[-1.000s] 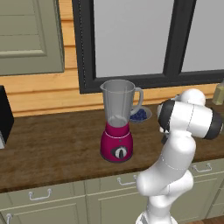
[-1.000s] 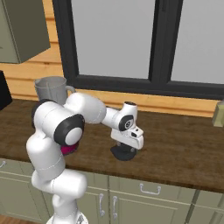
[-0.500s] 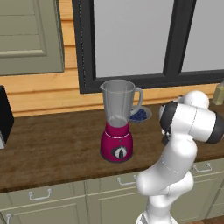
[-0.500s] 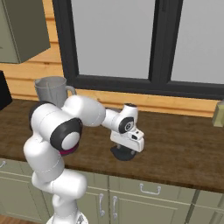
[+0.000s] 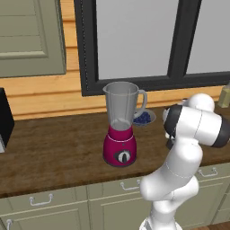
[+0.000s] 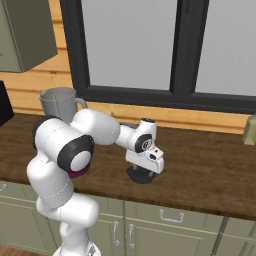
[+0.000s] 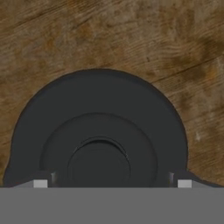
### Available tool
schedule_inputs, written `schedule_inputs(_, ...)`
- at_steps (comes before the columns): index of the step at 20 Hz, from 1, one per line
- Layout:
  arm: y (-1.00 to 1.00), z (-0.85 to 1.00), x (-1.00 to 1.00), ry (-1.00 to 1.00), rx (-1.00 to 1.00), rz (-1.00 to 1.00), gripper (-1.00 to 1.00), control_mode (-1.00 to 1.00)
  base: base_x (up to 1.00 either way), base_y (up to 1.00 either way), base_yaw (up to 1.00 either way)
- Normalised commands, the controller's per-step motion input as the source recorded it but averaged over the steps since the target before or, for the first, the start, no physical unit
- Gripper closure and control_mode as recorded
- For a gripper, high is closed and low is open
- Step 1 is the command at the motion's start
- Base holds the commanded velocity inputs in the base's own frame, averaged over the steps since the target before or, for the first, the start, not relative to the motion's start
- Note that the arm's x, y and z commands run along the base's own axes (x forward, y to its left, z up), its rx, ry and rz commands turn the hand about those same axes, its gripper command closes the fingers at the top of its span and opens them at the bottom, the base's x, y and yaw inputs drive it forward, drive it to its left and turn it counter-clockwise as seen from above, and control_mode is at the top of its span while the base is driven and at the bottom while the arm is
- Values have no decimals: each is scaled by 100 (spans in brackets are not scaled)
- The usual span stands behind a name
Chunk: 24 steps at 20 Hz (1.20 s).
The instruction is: Close the lid blender by securely placing the lid on top.
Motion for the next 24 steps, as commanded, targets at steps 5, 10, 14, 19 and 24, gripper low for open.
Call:
schedule_inputs(5,0,0,0,0,0,0,-100,-100,0,0,0)
schedule_inputs(10,0,-9,0,0,0,0,-100,-100,0,0,0)
schedule_inputs(14,20,-14,0,0,0,0,100,-100,0,0,0)
schedule_inputs(19,1,-1,0,0,0,0,100,-100,0,0,0)
schedule_inputs(24,0,0,0,0,0,0,100,-100,0,0,0)
